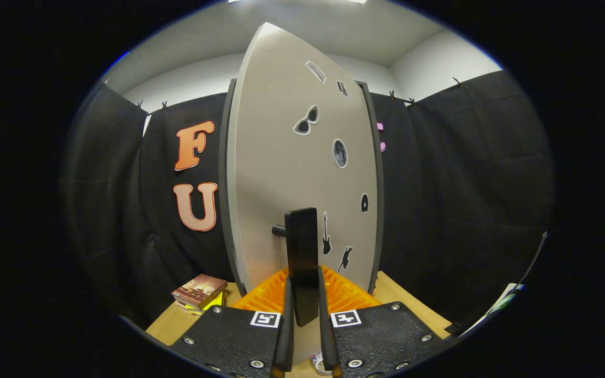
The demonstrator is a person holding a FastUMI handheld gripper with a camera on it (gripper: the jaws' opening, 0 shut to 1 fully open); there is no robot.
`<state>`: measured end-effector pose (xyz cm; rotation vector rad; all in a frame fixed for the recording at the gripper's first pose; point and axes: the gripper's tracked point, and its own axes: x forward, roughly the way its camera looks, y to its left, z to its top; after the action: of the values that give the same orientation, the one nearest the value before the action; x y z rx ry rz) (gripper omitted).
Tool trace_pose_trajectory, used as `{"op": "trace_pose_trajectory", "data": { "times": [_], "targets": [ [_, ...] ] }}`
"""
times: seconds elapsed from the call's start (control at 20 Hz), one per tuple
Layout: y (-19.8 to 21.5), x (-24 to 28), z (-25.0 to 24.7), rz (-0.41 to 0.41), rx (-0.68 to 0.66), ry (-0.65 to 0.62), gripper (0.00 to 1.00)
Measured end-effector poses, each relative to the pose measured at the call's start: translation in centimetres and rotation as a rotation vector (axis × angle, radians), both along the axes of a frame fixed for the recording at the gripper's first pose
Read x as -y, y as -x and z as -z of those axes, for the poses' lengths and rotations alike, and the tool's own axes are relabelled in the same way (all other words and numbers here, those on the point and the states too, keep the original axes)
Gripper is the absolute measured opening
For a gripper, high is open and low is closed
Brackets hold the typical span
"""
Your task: Open the shoe cabinet door, grab the shoes and put them into the shoe cabinet, then close the shoe cabinet door.
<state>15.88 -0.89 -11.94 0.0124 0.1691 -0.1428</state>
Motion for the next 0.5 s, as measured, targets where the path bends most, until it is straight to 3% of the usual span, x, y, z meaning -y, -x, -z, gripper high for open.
{"op": "trace_pose_trajectory", "data": {
  "times": [0.5],
  "targets": [
    [3.9, 6.1, -0.5, -0.104, 0.015, 0.003, 0.19]
  ]
}}
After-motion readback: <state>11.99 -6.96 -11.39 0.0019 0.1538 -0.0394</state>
